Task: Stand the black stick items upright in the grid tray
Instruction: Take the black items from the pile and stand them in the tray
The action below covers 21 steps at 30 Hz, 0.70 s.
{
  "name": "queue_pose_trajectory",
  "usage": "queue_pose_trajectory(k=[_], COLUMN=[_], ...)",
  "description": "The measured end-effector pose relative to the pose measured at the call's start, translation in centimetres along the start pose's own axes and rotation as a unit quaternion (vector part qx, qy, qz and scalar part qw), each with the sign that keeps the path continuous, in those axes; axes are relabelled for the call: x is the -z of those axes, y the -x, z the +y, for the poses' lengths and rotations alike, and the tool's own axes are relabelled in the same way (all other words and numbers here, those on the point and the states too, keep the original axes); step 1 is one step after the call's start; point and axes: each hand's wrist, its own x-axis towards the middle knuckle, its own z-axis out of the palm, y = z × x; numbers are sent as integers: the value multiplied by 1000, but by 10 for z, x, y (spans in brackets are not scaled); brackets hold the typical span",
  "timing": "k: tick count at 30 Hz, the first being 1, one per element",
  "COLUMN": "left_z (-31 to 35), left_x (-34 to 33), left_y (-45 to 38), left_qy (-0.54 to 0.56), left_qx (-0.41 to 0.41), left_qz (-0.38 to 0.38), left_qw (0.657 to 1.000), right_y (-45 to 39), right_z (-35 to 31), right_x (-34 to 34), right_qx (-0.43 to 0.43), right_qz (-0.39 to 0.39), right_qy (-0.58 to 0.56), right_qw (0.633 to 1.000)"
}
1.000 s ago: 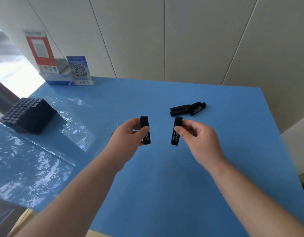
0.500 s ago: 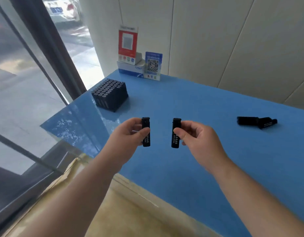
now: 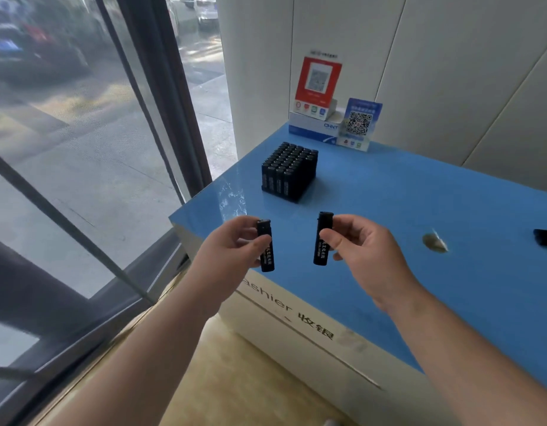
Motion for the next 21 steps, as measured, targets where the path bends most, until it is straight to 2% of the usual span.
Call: queue_pose_trajectory(k=[7, 13, 18, 21], left_z=[-3, 5, 15, 22], left_x=[29, 51, 54, 51], left_y=[-58, -121, -167, -195], left_qy=[-46, -155, -147, -135], left_qx=[-18, -22, -11, -24], left_qz=[21, 7, 15, -20], left_qw=[999, 988, 989, 990], right_y=[-55, -124, -163, -176], right_z=[15, 24, 26, 28], right_x=[-28, -44, -52, -52], right_qx=[-10, -8, -21, -26], right_qz=[-5, 24, 36, 51], right_qy=[-11, -23, -29, -30], right_qw=[1000, 999, 999, 998])
